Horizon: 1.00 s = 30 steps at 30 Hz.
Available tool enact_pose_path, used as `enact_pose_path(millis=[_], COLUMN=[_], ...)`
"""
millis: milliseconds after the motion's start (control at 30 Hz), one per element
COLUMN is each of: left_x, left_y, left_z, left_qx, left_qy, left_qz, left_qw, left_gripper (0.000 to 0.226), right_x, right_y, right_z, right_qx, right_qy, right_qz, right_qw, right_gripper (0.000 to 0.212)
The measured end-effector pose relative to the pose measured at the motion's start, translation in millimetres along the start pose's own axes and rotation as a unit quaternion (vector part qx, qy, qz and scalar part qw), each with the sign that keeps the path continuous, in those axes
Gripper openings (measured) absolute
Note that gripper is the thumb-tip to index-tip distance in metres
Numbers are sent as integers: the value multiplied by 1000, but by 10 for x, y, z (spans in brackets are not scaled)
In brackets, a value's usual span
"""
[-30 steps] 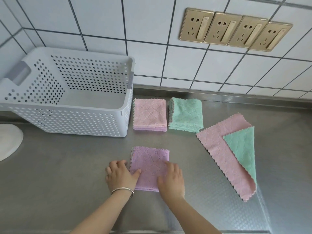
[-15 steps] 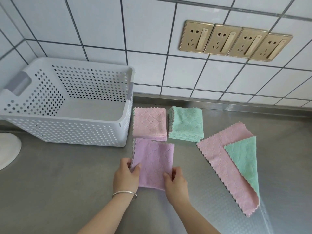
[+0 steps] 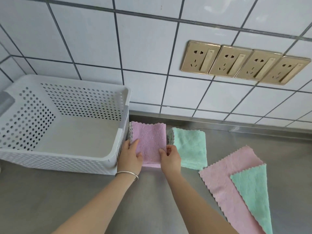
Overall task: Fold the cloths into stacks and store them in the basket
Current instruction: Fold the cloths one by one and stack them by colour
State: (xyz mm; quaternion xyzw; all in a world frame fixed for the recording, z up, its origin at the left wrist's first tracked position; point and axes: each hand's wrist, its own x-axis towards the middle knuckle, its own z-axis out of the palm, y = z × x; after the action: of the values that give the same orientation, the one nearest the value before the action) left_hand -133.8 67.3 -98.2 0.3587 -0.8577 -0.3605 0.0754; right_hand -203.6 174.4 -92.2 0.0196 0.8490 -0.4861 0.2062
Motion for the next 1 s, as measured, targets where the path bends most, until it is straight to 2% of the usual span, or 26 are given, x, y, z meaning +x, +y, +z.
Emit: enact_pose_path(millis=[133,367,533,633,767,867,933,1000], left_x=[84,127,156,113,12,-61,-208,-408], left_y=[-71,-173,-231,-209,-66,95,276,445], left_z=[123,212,228,198,95,205,416,727], left_qx=[20,49,67,139,271,265,244,221], left_qy=[-32,-38,-46,-40,37,100,94,37], left_qz=[-30,-17,-16,6,90,188,282,377], left_qw=[999,998,997,989,958,941,923,899], left_gripper=[63,67,67,66,69,63,61,58], right_x=[98,98,113,120,39,-73,-168,-274], right_y=[27,146,146,104,94,355,741,1198], right_z=[100,211,231,195,-60,-459,-774,-1059], right_qx=[-22,-52,-74,-138,-299,-326,-345,-392], right_qy=[29,52,40,7,-4,53,117,134], right_qz=[19,16,24,27,-79,-118,-147,-142], right_qw=[999,997,996,990,951,937,920,899], right_gripper=[23,6,7,15,8,21,34,41])
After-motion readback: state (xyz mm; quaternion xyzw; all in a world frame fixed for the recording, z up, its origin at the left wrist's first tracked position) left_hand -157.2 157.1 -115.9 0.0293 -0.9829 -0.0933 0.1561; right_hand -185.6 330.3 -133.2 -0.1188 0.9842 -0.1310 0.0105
